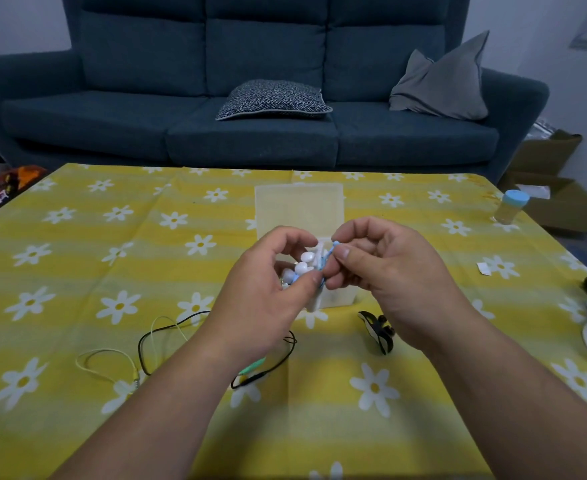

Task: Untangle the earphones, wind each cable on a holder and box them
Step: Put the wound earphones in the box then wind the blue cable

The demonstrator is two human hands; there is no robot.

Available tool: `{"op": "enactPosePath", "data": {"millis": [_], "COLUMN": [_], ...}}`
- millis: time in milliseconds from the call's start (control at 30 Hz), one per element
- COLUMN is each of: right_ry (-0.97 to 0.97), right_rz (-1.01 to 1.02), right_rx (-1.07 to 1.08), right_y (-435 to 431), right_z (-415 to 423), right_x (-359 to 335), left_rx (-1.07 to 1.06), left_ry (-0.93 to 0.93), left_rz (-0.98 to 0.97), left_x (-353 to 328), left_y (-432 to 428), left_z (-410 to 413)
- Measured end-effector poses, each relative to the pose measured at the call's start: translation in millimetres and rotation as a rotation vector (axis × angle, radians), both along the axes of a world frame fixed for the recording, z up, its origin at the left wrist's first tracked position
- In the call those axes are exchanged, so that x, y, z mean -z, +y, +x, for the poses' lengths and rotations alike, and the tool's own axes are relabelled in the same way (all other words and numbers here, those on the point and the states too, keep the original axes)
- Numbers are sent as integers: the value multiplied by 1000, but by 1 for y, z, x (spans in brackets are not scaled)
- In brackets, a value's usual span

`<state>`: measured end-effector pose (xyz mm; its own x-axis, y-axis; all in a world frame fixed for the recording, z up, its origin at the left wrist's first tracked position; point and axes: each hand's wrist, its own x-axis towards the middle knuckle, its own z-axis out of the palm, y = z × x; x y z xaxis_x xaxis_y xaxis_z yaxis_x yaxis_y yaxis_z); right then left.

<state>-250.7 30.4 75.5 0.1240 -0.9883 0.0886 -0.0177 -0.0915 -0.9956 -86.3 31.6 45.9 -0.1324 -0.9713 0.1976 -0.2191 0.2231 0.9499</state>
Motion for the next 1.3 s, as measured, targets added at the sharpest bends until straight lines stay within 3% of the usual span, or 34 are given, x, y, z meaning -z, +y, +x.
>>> {"op": "enactPosePath", "data": {"millis": [133,333,467,900,1100,1300], "right_ry": [17,244,293,386,439,636], "right_rz": [-56,-178,-199,-221,-244,-272], "right_rx": [64,76,55,105,83,62], "right_y": [1,2,2,2,6,5], "right_z": [0,-2,-2,-5,-3,-6], "right_x": [-1,-3,-6,-9,-12,-18], "left_rx": [-37,-30,-42,-120,-177,-206], "left_ry": [13,-7,48,25,-89,-146], "left_rz": [-9,-45,12,-54,-135,-254], "left_x": [-3,-7,-5,-6,-5,-4], "left_y": [1,2,2,4,6,9], "left_z": [-2,-3,-2,-3,-6,-7]}}
